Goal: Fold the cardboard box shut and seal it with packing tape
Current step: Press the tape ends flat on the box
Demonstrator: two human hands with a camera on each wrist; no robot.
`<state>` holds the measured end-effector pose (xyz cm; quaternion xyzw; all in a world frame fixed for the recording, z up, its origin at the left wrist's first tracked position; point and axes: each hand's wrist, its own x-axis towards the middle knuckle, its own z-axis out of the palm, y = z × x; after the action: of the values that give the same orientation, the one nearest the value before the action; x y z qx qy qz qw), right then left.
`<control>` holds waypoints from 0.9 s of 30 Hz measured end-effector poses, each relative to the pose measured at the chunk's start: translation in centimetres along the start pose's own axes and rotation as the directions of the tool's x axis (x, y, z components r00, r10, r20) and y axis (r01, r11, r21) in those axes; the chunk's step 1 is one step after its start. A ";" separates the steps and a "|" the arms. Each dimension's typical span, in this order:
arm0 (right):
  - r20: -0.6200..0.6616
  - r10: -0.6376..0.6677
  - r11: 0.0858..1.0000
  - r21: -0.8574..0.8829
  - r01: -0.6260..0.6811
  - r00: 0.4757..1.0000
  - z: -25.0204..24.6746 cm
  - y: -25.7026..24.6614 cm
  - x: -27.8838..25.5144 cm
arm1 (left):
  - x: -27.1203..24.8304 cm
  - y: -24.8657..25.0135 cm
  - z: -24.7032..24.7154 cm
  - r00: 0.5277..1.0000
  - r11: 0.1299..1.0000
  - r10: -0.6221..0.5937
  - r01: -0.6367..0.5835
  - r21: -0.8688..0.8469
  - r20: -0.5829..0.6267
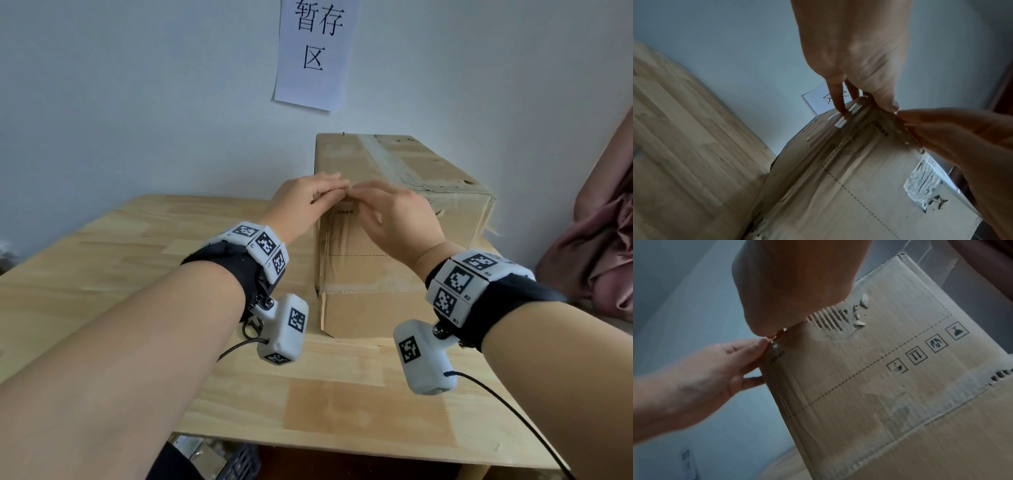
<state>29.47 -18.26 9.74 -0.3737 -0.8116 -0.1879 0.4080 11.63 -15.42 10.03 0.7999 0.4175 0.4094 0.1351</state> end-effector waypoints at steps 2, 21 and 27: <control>0.024 0.106 0.994 0.030 -0.107 0.994 -0.5 0.3 1.0 | 0.0 0.0 -0.2 0.999 1.000 0.019 -0.019 0.016 0.027; 0.417 0.295 0.933 -0.318 -0.166 0.860 -1.6 1.6 0.9 | 0.9 1.3 1.5 0.998 0.915 0.048 -0.028 0.402 -0.040; 0.383 0.303 0.933 -0.306 -0.189 0.873 -2.5 2.2 1.3 | 0.1 0.5 1.0 0.997 0.939 0.073 -0.080 0.334 0.033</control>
<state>31.94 -17.82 12.29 -0.5566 -0.7943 -0.1526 0.1900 12.66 -15.53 9.69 0.8309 0.4482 0.3294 -0.0148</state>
